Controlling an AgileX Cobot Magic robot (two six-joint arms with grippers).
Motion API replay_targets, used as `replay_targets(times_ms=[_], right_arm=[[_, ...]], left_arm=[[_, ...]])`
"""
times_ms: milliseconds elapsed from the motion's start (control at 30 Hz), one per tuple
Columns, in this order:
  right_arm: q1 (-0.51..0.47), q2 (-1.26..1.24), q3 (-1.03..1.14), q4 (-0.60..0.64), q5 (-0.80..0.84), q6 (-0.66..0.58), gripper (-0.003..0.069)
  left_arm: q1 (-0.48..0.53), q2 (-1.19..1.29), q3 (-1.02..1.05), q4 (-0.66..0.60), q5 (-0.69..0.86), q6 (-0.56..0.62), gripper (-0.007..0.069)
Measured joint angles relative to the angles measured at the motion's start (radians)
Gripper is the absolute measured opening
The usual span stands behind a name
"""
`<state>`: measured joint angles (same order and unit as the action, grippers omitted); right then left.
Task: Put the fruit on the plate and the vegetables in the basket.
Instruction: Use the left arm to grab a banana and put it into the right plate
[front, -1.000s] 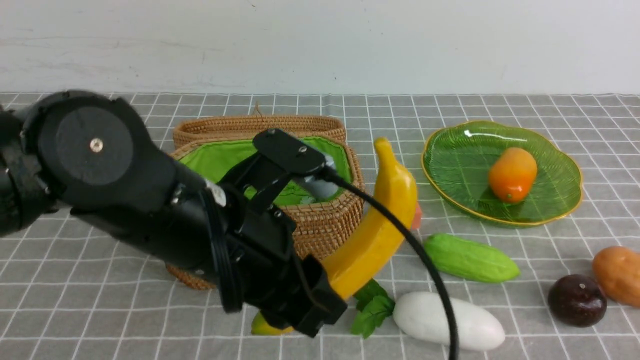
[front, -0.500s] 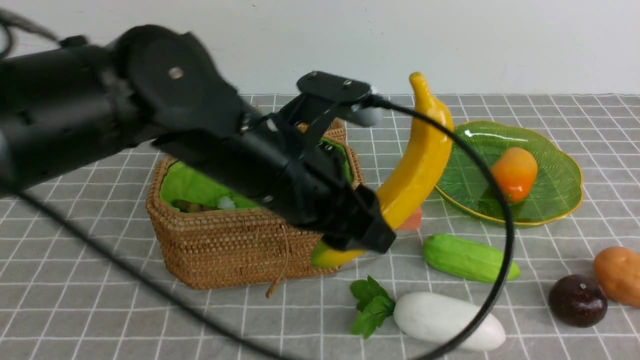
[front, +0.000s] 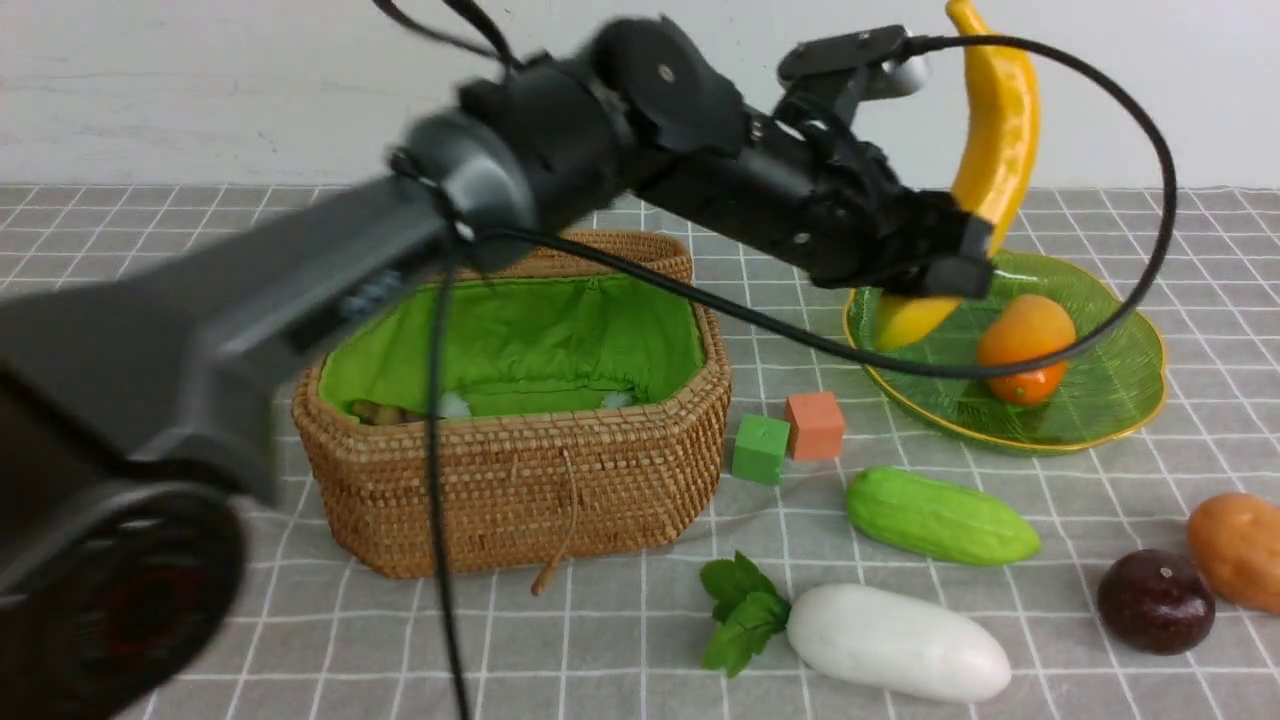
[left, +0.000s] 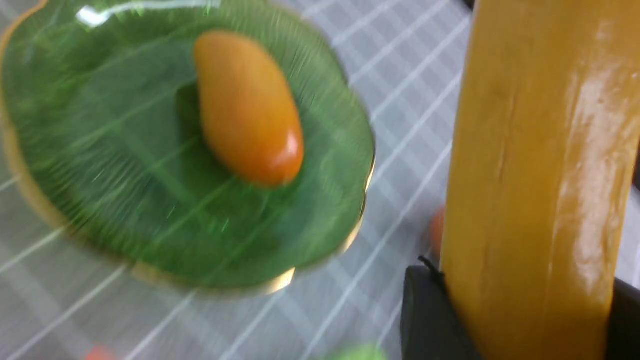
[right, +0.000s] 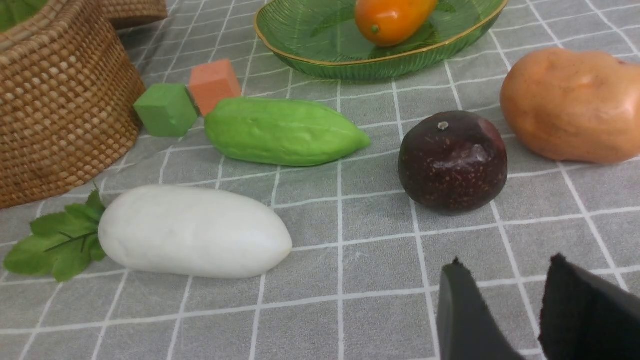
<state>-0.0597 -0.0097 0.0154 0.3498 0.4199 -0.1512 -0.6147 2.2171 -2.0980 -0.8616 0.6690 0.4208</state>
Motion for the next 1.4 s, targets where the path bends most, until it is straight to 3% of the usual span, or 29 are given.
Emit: replay_targets(times_ms=[100,300,500,900,1067,1267,1400], right_arm=[[0.0,0.0,0.0,0.0,0.0,0.0,0.024],[0.0,0.0,0.0,0.0,0.0,0.0,0.024],[0.0,0.0,0.0,0.0,0.0,0.0,0.024],[0.0,0.0,0.0,0.0,0.0,0.0,0.024],[0.0,0.0,0.0,0.0,0.0,0.0,0.024],[0.0,0.0,0.0,0.0,0.0,0.0,0.024],[0.0,0.0,0.0,0.0,0.0,0.0,0.024]], left_arm=[[0.0,0.145,-0.129,-0.127,-0.054,-0.002,0.0326],[0.0,0.32,-0.281,-0.193,-0.139,-0.028,0.0326],[-0.007,0.383,-0.306,-0.253,-0.302,-0.112,0.0326],[-0.01,0.441,-0.314,-0.279,-0.275,-0.132,0.0331],[-0.01,0.447,-0.314,-0.279,-0.236,-0.132,0.04],[-0.01,0.44,-0.314,-0.278,-0.167,-0.132,0.0562],[-0.01,0.436,-0.314,-0.263,-0.12,-0.126,0.0591]])
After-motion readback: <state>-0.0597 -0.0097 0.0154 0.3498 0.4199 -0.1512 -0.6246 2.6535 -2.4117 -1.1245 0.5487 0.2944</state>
